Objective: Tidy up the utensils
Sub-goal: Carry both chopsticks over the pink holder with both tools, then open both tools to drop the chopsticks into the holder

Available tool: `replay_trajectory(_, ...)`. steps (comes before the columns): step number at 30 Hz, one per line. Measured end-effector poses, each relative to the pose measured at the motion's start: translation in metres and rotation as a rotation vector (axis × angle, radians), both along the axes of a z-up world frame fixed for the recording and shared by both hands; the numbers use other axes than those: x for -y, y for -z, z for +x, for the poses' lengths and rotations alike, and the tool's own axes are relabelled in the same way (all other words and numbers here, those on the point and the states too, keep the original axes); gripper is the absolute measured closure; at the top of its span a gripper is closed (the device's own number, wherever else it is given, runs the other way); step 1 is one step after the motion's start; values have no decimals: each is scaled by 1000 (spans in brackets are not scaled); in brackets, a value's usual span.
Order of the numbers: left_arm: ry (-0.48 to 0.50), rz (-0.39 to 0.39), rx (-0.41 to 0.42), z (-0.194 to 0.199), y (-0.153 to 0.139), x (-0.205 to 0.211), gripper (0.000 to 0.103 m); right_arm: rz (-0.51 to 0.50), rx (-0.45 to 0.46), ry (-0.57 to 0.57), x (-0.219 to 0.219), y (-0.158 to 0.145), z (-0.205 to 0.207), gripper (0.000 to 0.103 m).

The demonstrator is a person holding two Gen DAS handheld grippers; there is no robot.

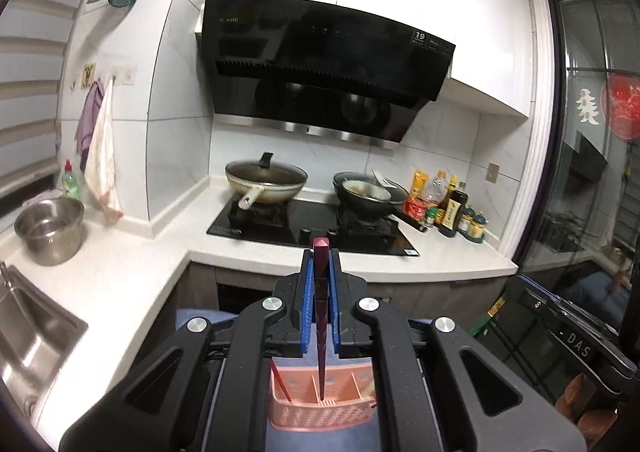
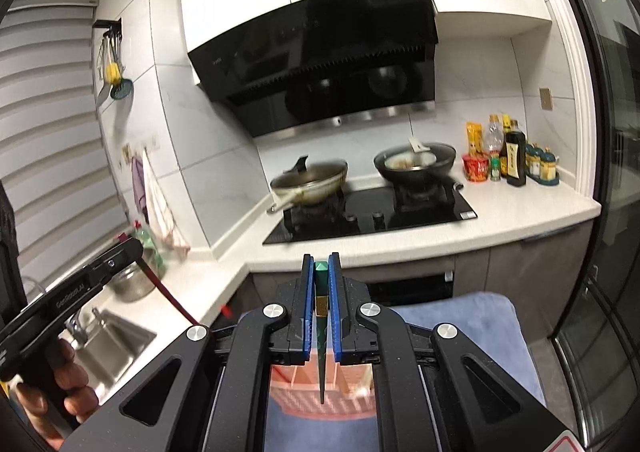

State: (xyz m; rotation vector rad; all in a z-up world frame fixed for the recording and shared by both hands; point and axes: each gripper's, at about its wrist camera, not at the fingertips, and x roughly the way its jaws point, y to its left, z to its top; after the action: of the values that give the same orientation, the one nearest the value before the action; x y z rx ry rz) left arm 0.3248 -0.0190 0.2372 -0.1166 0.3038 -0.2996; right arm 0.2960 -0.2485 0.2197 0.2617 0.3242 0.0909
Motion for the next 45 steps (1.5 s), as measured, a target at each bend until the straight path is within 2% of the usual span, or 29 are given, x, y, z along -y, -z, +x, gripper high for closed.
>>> replay_trajectory(5,-23,4,-6,24,15,1,96,29,-12,2,-4,17,35,96)
replay_trajectory(12,-36,10,-61,54,49,4,96,30,-106,-23,-12,58,71,96)
replay_trajectory(21,-45,27,-123,75,80,7,96,21,-190,-27,-14,93,89,96)
replay_trajectory(28,-55,10,-168,85,95,5,95,29,-223,-33,-9,102,97,95)
replay_trajectory(29,-59,11,-164,84,96,4,95,29,-221,-32,-9,102,97,91)
replay_trajectory(31,-67,21,-159,84,96,5,87,28,-222,-35,-9,102,97,83)
replay_trajectory(32,-73,23,-162,84,96,4,72,27,-219,-35,-8,101,96,79)
replay_trajectory(33,-83,17,-157,82,96,3,62,27,-217,-36,-8,100,94,77)
replay_trajectory(34,-90,16,-151,80,95,3,59,27,-215,-41,-9,99,92,75)
replay_trajectory(38,-87,17,-149,72,91,2,58,17,-212,-48,-11,97,84,71)
replay_trajectory(45,-78,36,-134,46,81,3,56,17,-213,-68,-11,91,57,70)
